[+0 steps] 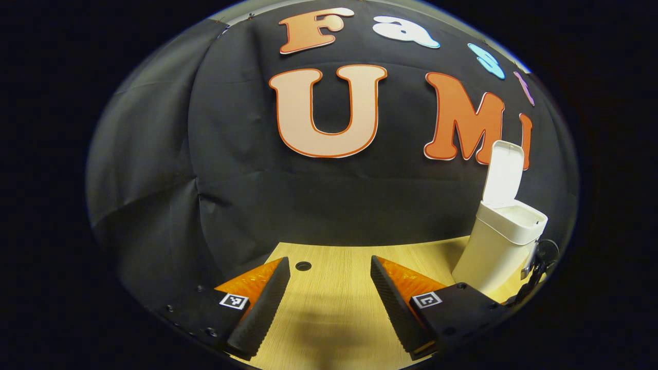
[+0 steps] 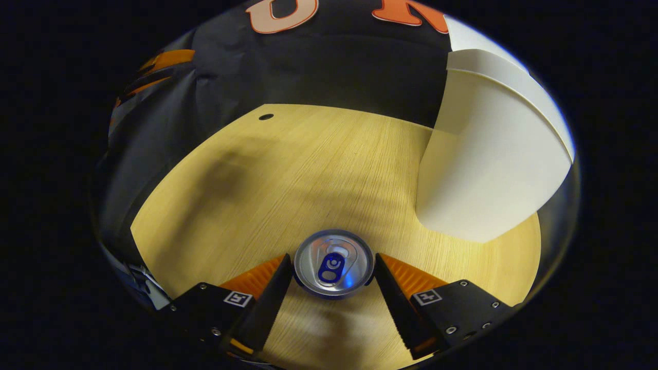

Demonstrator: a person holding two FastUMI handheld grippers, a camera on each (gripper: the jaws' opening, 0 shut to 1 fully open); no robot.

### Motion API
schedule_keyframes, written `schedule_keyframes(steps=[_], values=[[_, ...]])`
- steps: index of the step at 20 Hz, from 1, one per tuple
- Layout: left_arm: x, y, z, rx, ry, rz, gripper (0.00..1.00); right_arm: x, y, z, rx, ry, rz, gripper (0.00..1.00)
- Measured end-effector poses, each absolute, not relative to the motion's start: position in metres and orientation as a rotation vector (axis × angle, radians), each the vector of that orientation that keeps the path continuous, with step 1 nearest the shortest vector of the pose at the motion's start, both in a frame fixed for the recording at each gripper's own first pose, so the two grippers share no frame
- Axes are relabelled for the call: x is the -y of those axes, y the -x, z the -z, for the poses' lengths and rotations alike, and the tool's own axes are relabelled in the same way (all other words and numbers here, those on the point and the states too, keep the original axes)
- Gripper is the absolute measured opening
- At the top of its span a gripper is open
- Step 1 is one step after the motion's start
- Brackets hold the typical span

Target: Press the lid of the desktop garbage bin to open it, pick up the crumpled paper on the desktop and throw it into the bin, then pick up the pop can on the desktop and drop it into the bin, and finally close the garbage bin lid.

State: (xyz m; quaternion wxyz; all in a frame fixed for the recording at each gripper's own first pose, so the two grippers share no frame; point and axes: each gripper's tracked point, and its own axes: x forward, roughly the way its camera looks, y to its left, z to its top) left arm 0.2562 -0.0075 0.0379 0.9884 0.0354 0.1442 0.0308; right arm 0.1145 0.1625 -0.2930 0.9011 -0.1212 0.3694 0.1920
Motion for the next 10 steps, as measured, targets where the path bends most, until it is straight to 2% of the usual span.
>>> schedule_keyframes(steps=[2,4,5,6,10], values=[[0.009,-0.258,-0.039,-0.288,-0.071,-0.060,1.00,-0.163,-0.112,0.290,-0.766,0.237,-0.406,0.80],[0.012,-0.259,-0.041,-0.284,-0.073,-0.055,1.00,-0.160,-0.113,0.285,-0.764,0.231,-0.397,0.79],[0.014,-0.261,-0.042,-0.282,-0.069,-0.051,1.00,-0.161,-0.114,0.281,-0.758,0.223,-0.392,0.74],[0.017,-0.263,-0.043,-0.280,-0.064,-0.047,1.00,-0.164,-0.115,0.279,-0.752,0.208,-0.387,0.79],[0.029,-0.267,-0.046,-0.277,-0.058,-0.028,1.00,-0.161,-0.120,0.262,-0.738,0.156,-0.366,0.78]])
